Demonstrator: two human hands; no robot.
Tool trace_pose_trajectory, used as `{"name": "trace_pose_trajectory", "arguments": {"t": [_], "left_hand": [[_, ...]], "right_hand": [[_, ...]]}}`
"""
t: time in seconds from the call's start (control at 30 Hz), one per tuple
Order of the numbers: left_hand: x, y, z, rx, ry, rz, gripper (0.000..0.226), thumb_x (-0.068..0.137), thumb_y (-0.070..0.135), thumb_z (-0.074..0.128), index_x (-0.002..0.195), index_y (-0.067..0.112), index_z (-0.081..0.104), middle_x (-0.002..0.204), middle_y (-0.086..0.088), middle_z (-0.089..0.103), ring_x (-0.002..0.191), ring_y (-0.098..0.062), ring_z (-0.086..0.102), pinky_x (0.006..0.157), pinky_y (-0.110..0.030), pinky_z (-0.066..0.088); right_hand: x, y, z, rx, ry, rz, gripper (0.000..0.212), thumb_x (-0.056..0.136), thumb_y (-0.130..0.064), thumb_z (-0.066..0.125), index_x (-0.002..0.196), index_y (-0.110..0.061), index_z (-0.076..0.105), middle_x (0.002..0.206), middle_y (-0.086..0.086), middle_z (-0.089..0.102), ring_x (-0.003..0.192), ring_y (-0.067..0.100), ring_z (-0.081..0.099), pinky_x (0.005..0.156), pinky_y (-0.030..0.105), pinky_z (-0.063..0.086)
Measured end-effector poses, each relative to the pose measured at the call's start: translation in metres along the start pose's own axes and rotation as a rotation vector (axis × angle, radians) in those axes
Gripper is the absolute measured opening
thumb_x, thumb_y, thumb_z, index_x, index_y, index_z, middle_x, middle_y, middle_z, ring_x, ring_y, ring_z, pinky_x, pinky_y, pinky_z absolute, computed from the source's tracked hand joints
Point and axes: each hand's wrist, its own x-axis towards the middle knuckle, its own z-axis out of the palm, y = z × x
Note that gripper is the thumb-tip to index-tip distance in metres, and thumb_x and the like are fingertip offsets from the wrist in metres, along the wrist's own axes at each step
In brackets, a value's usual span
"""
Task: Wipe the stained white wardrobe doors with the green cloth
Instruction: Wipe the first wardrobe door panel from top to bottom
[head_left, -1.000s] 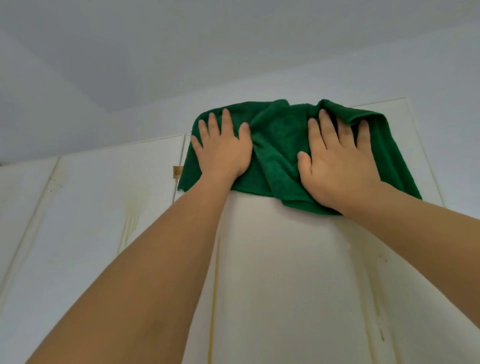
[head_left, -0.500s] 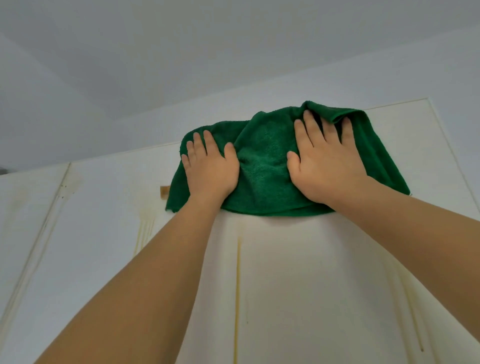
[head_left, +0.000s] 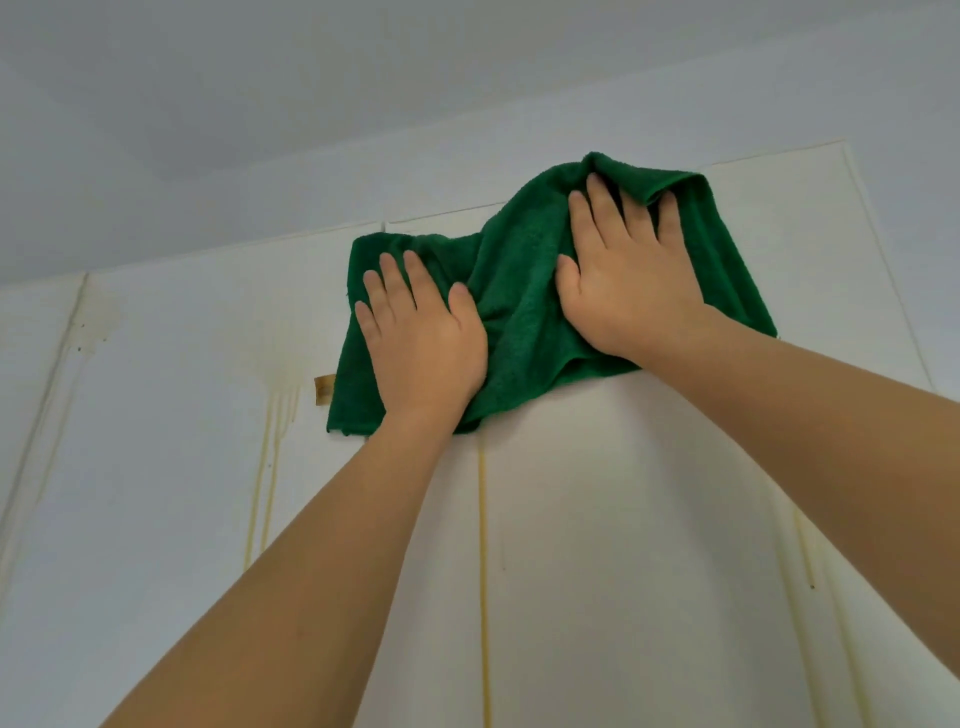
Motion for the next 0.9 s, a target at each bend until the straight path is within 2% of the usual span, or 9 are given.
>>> {"name": "trace_pose_trajectory", "arguments": {"t": [0.2, 0.37, 0.47, 0.63, 0.8, 0.9], "left_hand": [[-0.034, -0.003, 0.004, 0.007, 0.031, -0.075, 0.062, 0.106, 0.036, 0.022, 0.161, 0.011, 0.011, 0.169, -0.012, 0.006, 0.156, -0.029, 0.0, 0.126, -0.048, -0.002], [-0.001, -0.003, 0.003, 0.081, 0.008, 0.06, 0.061, 0.108, 0.035, 0.026, 0.161, 0.007, 0.013, 0.168, -0.017, 0.009, 0.156, -0.033, 0.004, 0.125, -0.053, 0.002], [0.011, 0.004, 0.003, 0.047, 0.036, 0.056, 0.061, 0.108, 0.036, 0.025, 0.161, 0.009, 0.014, 0.168, -0.015, 0.01, 0.156, -0.032, 0.004, 0.125, -0.053, 0.002], [-0.033, 0.012, 0.007, 0.018, 0.032, -0.034, 0.062, 0.107, 0.039, 0.02, 0.162, 0.011, 0.01, 0.169, -0.011, 0.006, 0.156, -0.03, 0.002, 0.125, -0.049, -0.002], [-0.005, 0.013, 0.002, 0.036, -0.009, 0.01, 0.062, 0.107, 0.037, 0.021, 0.162, 0.011, 0.008, 0.169, -0.013, 0.004, 0.156, -0.031, -0.001, 0.125, -0.053, -0.002], [-0.007, 0.015, 0.007, 0.029, 0.025, -0.028, 0.062, 0.107, 0.037, 0.021, 0.161, 0.01, 0.01, 0.169, -0.013, 0.006, 0.156, -0.032, 0.002, 0.125, -0.053, 0.001]], "right_hand": [[-0.039, -0.024, -0.001, 0.056, -0.01, 0.053, 0.073, 0.094, -0.044, 0.006, 0.157, -0.009, 0.016, 0.164, 0.011, 0.012, 0.15, 0.031, 0.013, 0.121, 0.056, 0.002], [-0.107, -0.043, 0.008, 0.066, -0.002, 0.038, 0.064, 0.098, -0.04, 0.023, 0.155, -0.009, 0.028, 0.162, 0.011, 0.024, 0.142, 0.033, 0.031, 0.119, 0.058, 0.009], [-0.086, -0.023, 0.005, 0.038, -0.03, 0.025, 0.066, 0.099, -0.044, 0.019, 0.157, -0.014, 0.02, 0.164, 0.007, 0.015, 0.146, 0.03, 0.023, 0.12, 0.057, 0.005], [-0.046, 0.012, 0.002, 0.039, 0.002, 0.128, 0.063, 0.101, -0.041, 0.021, 0.158, -0.016, 0.014, 0.165, 0.007, 0.009, 0.151, 0.027, 0.008, 0.121, 0.055, 0.001], [-0.091, -0.015, 0.006, 0.052, 0.08, 0.197, 0.064, 0.1, -0.039, 0.022, 0.156, -0.01, 0.022, 0.163, 0.012, 0.018, 0.149, 0.031, 0.018, 0.12, 0.056, 0.007], [-0.116, -0.023, 0.005, 0.085, 0.011, 0.147, 0.065, 0.099, -0.04, 0.024, 0.157, -0.011, 0.021, 0.163, 0.01, 0.018, 0.147, 0.031, 0.021, 0.12, 0.056, 0.005]]}}
